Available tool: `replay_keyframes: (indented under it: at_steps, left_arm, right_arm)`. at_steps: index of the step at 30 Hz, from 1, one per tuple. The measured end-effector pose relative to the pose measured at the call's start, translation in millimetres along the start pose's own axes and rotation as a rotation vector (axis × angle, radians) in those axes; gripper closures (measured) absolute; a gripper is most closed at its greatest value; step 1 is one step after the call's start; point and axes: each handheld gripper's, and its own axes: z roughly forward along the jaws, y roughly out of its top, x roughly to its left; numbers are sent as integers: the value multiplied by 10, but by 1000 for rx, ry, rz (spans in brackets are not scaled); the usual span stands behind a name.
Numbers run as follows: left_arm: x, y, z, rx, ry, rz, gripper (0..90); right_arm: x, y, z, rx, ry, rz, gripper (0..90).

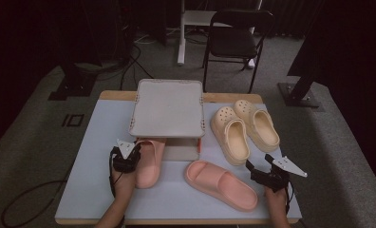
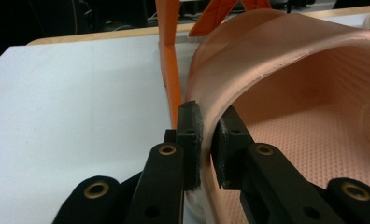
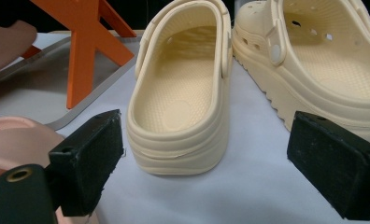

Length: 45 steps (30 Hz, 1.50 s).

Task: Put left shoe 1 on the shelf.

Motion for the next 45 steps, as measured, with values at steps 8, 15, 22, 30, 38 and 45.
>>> replay_keyframes:
  at_steps: [8, 15, 22, 30, 38, 45]
  left_arm:
    - [-147, 47, 119, 11, 42, 16, 796]
    - [-153, 43, 112, 19, -5, -2, 722]
    - [-85, 59, -9, 3, -69, -24, 653]
    - [-20, 66, -224, 3, -155, -43, 653]
    - [24, 58, -500, -18, -205, -46, 656]
    - [33, -33, -700, -21, -226, -23, 671]
  right_arm:
    - [-40, 2, -20, -10, 3, 13, 101]
    - [-71, 0, -32, -14, 4, 29, 101]
    - [-57, 3, -30, -14, 5, 24, 102]
    - [-51, 6, -32, -14, 5, 25, 101]
    - [-45, 8, -35, -15, 5, 23, 101]
    - [-41, 6, -33, -12, 7, 24, 101]
